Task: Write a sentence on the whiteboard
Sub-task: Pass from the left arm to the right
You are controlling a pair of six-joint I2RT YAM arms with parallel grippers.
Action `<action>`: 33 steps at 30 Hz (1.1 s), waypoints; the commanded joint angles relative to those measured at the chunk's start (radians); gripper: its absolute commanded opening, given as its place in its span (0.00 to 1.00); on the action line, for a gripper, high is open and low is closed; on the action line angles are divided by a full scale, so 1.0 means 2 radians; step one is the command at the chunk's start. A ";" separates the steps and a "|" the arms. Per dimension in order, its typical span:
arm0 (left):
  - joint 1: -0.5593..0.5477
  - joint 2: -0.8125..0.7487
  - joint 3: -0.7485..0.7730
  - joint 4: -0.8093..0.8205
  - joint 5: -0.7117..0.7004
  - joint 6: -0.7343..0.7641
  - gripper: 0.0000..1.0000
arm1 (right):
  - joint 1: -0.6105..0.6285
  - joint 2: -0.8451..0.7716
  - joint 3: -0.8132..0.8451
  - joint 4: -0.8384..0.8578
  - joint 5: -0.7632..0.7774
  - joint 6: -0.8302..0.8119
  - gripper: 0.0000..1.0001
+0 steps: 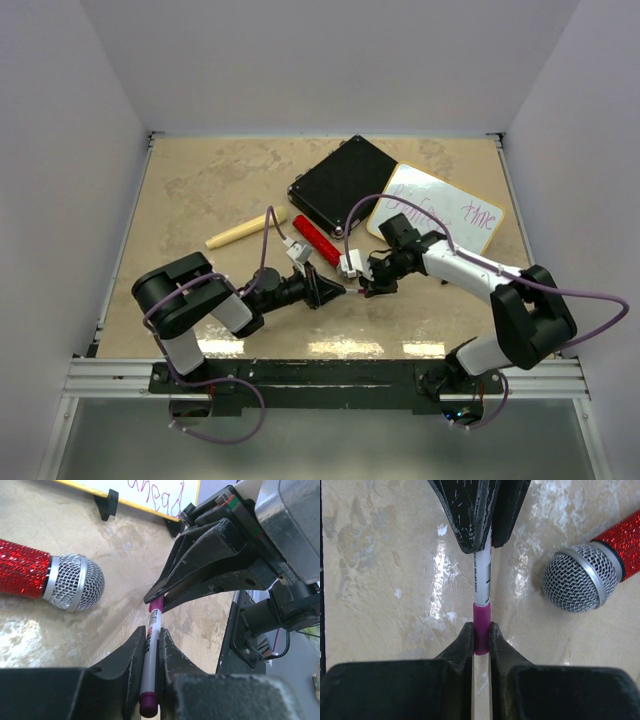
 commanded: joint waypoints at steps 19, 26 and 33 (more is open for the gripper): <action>-0.060 0.094 0.100 0.235 -0.041 -0.029 0.00 | 0.016 -0.068 0.040 0.013 -0.150 0.000 0.00; -0.070 0.120 0.124 0.255 -0.053 -0.049 0.00 | 0.016 -0.078 0.037 0.023 -0.142 0.010 0.00; -0.054 0.075 0.061 0.225 -0.064 -0.032 0.00 | 0.007 -0.074 0.026 0.030 -0.080 0.023 0.00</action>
